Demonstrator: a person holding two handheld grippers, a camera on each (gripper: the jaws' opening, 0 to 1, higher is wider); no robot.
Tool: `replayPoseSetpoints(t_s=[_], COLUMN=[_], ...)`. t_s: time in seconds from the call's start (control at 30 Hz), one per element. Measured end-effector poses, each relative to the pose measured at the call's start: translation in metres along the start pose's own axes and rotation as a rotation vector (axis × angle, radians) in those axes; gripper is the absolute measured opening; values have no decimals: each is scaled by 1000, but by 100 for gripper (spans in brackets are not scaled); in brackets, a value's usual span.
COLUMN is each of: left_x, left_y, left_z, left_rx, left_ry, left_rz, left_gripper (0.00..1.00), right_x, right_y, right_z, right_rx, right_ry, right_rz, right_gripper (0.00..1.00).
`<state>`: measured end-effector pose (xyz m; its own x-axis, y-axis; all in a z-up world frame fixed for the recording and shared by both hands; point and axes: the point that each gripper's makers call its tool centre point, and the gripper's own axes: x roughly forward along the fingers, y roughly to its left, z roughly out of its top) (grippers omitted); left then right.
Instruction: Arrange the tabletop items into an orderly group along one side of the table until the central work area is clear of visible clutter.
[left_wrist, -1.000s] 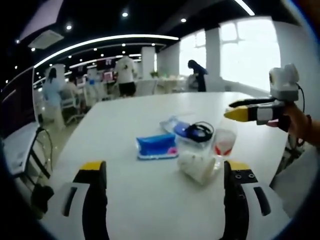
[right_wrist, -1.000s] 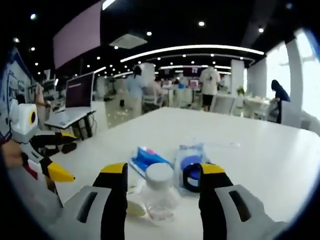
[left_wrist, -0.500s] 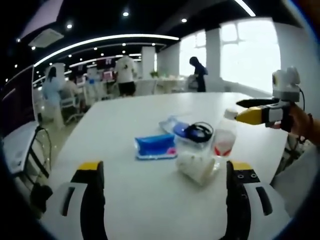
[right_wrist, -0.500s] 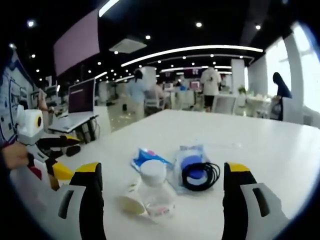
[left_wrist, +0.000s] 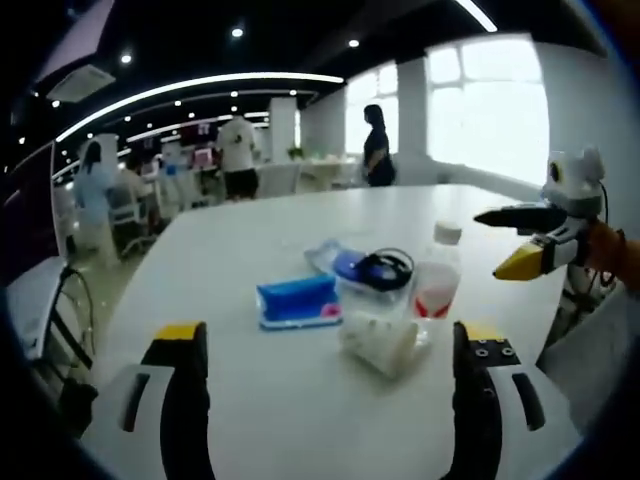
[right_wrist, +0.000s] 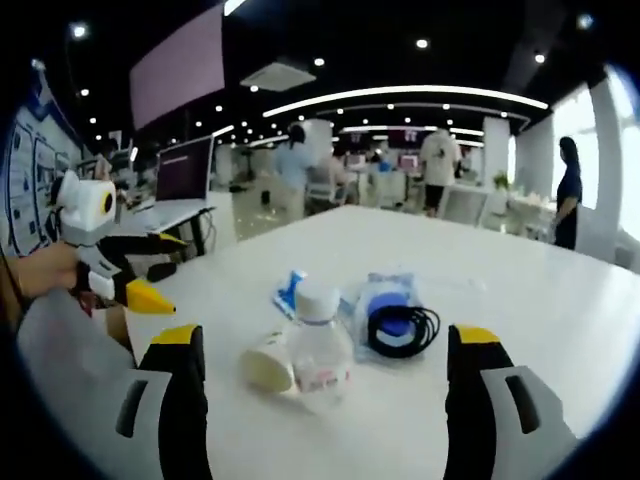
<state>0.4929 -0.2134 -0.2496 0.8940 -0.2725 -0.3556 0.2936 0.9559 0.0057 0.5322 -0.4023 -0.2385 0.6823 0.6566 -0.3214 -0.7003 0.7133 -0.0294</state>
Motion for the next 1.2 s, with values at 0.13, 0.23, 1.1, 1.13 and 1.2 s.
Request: replayPoseSetpoints(t_s=[0.13,0.23,1.1,1.13,1.2], left_x=[0,0,43,45,48], left_y=[-4,-12,-63,-65,-67], left_z=[7,13,29,28,28], left_rx=[-26,-31,34,32,31], left_ry=[-10,-19,-3,2,3], left_rz=[-11,-30,-142,-144,-150], left_gripper=[99,99,99,99,98], right_x=[-7,-14,-38,-39,-39], right_y=[-5,-10,-11,-11,-10], right_z=[-1,-3,-9,-9,-8], right_rx=[26,17,40,41,46], right_ry=[-7,1,-9,-11,-16], right_rz=[-17,-35,-22,-22,-18], right_gripper=[100,100,100,100,100])
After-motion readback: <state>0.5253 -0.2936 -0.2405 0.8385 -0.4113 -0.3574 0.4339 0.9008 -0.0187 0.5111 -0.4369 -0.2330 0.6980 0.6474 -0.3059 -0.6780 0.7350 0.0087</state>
